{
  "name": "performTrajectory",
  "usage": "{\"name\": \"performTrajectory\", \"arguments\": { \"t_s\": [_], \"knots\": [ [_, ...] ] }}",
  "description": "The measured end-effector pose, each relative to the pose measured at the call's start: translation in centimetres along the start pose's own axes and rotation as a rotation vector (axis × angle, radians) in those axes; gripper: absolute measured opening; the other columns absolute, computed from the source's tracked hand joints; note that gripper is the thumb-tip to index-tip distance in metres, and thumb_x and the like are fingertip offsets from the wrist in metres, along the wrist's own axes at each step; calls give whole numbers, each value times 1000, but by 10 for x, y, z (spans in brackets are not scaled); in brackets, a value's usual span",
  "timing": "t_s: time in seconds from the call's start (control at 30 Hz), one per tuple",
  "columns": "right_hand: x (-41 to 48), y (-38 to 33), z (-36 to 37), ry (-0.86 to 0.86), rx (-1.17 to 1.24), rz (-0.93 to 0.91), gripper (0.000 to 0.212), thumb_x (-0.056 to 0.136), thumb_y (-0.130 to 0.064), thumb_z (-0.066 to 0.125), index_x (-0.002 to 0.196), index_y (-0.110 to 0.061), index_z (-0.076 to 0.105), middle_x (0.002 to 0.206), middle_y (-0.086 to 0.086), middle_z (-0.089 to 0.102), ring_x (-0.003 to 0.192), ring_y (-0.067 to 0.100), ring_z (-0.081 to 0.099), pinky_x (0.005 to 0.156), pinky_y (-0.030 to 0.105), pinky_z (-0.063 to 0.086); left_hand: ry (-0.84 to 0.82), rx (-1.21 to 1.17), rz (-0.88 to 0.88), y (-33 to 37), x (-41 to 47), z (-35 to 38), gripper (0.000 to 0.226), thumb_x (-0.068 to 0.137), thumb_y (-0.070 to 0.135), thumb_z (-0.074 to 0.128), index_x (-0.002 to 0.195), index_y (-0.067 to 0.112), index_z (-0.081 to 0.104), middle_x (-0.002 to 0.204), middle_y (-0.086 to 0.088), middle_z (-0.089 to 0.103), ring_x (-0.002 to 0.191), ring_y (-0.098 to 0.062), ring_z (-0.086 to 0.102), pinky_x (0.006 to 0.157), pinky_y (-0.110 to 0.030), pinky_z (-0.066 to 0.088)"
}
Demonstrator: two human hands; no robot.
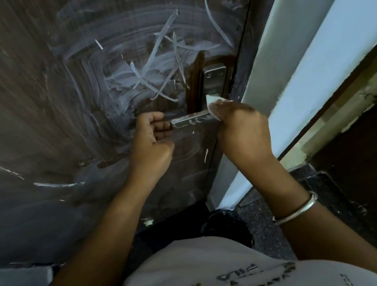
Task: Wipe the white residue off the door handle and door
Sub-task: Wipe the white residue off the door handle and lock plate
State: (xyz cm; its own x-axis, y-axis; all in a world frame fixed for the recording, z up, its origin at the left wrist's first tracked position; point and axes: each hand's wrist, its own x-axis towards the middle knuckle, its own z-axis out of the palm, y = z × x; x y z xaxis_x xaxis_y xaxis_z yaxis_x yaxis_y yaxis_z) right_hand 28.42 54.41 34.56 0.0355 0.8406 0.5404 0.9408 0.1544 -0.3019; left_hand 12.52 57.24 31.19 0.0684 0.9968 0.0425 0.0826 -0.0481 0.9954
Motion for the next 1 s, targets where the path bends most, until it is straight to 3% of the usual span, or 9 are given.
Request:
{"name": "performTrajectory", "arguments": {
  "t_s": [0.1, 0.2, 0.33, 0.43, 0.63, 0.8, 1.0],
  "knots": [
    [-3, -18, 9, -2, -17, -70, 26, 67, 8, 71, 92, 1, 73, 88, 20, 73, 76, 33, 71, 66, 39, 58, 12, -1, -18, 0, -1, -1, 48, 75, -17, 48, 106, 20, 42, 94, 2, 55, 87, -11, 57, 64, -17, 48],
    [-8, -35, 15, -72, 60, -174, 32, 69, 7, 58, 98, 4, 71, 97, 23, 71, 89, 35, 69, 79, 46, 58, 1, -10, -31, 1, -1, -2, 47, 76, -15, 51, 108, 18, 41, 94, 2, 54, 86, -9, 56, 68, -21, 46],
    [-7, -24, 9, -57, 27, -102, 30, 70, 9, 63, 98, 3, 71, 98, 22, 71, 90, 35, 69, 79, 46, 55, 13, 4, -33, -2, 1, -2, 48, 76, -15, 50, 108, 19, 41, 96, -1, 57, 91, -14, 58, 62, -17, 45],
    [-6, -22, 8, -57, -14, -56, 27, 71, 8, 67, 97, 3, 71, 96, 22, 71, 87, 36, 69, 77, 45, 56, 31, 20, -30, -4, 2, -4, 48, 76, -16, 48, 107, 19, 41, 94, 2, 57, 89, -10, 59, 57, -11, 44],
    [-8, -52, 20, -149, 29, -229, 27, 75, 1, 57, 98, 6, 69, 98, 25, 70, 93, 36, 67, 81, 47, 56, 35, -4, -18, -3, -3, -7, 47, 74, -18, 49, 107, 14, 42, 92, 2, 55, 79, 3, 57, 56, -9, 43],
    [-8, -35, 14, -70, 59, -178, 31, 69, 9, 58, 97, 6, 70, 97, 25, 70, 91, 36, 69, 81, 47, 57, 61, -3, -43, -6, -3, -11, 48, 74, -16, 48, 107, 19, 42, 94, -1, 56, 91, -16, 58, 64, -21, 46],
    [-9, -49, 20, -92, 26, -231, 32, 72, 5, 51, 97, 6, 70, 96, 24, 71, 90, 36, 68, 79, 44, 57, 49, -9, -44, -11, -4, -15, 48, 74, -17, 48, 101, 22, 42, 90, 1, 54, 88, -15, 57, 67, -21, 43]
  ]
}}
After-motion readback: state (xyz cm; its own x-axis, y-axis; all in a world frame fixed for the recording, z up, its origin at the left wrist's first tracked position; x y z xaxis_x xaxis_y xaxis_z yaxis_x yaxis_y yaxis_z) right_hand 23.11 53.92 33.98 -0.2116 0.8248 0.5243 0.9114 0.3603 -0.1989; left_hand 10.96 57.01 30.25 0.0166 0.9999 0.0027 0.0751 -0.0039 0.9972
